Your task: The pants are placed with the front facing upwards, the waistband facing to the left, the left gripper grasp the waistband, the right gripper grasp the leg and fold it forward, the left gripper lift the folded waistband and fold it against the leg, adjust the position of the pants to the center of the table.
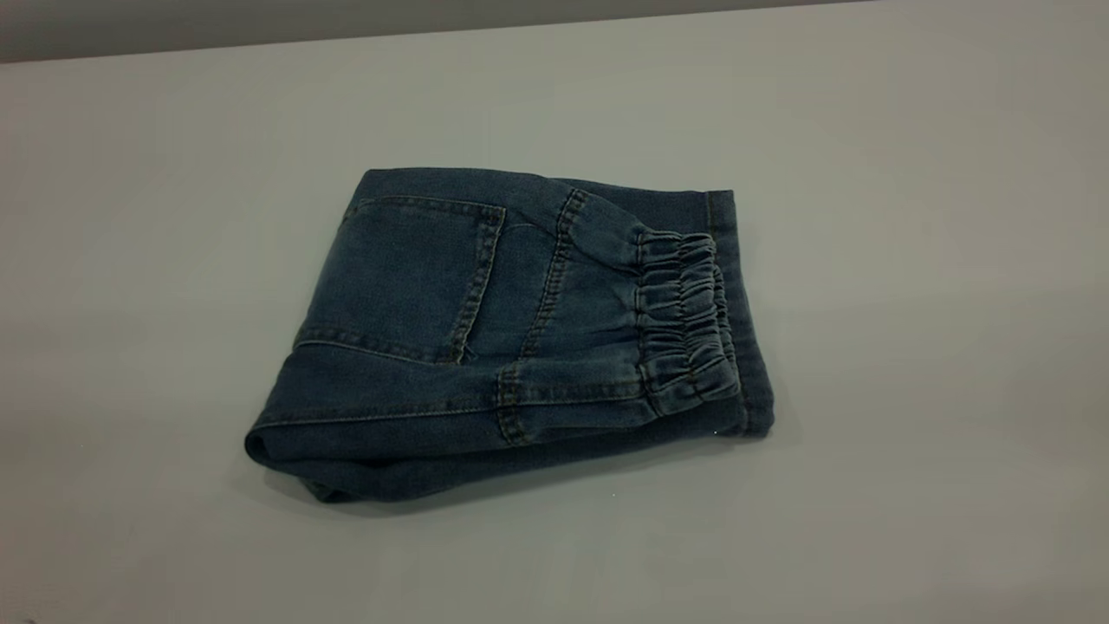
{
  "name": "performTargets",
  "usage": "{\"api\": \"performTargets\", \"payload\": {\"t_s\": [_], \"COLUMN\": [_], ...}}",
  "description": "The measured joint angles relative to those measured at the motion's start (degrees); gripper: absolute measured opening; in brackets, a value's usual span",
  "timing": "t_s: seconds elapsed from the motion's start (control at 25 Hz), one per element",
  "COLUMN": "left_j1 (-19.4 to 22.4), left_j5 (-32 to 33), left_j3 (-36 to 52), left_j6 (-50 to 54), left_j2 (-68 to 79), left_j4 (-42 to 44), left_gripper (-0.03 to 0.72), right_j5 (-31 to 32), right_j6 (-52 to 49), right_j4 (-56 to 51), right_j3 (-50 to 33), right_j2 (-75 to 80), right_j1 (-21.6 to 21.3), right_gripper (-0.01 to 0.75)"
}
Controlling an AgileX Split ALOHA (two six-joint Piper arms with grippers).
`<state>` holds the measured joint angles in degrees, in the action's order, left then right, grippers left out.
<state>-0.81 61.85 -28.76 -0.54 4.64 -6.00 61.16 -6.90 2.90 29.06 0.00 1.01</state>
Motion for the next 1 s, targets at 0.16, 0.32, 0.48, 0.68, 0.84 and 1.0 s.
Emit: {"api": "performTargets", "payload": {"t_s": [0.16, 0.32, 0.48, 0.68, 0.84, 1.0], "left_j1": [0.0, 0.0, 0.1, 0.1, 0.1, 0.1], "left_j5": [0.0, 0.1, 0.0, 0.0, -0.1, -0.1], "left_j3": [0.0, -0.1, -0.1, -0.1, -0.1, -0.1], "left_j6": [-0.1, -0.1, -0.1, -0.1, -0.2, -0.2], "left_j2": [-3.1, -4.7, -4.6, -4.6, -4.6, -4.6], "left_j4": [0.0, 0.0, 0.0, 0.0, 0.0, 0.0], "left_gripper": [0.519, 0.519, 0.519, 0.519, 0.519, 0.519], "right_j5": [0.0, -0.1, -0.1, -0.1, -0.1, -0.1], "right_j6": [0.0, 0.0, 0.0, 0.0, 0.0, 0.0], "right_j4": [0.0, 0.0, 0.0, 0.0, 0.0, 0.0], "right_j3": [0.0, 0.0, 0.0, 0.0, 0.0, 0.0], "right_j2": [0.0, 0.0, 0.0, 0.0, 0.0, 0.0], "right_j1": [0.0, 0.0, 0.0, 0.1, 0.1, 0.1], "right_gripper": [0.451, 0.451, 0.451, 0.451, 0.451, 0.451]}}
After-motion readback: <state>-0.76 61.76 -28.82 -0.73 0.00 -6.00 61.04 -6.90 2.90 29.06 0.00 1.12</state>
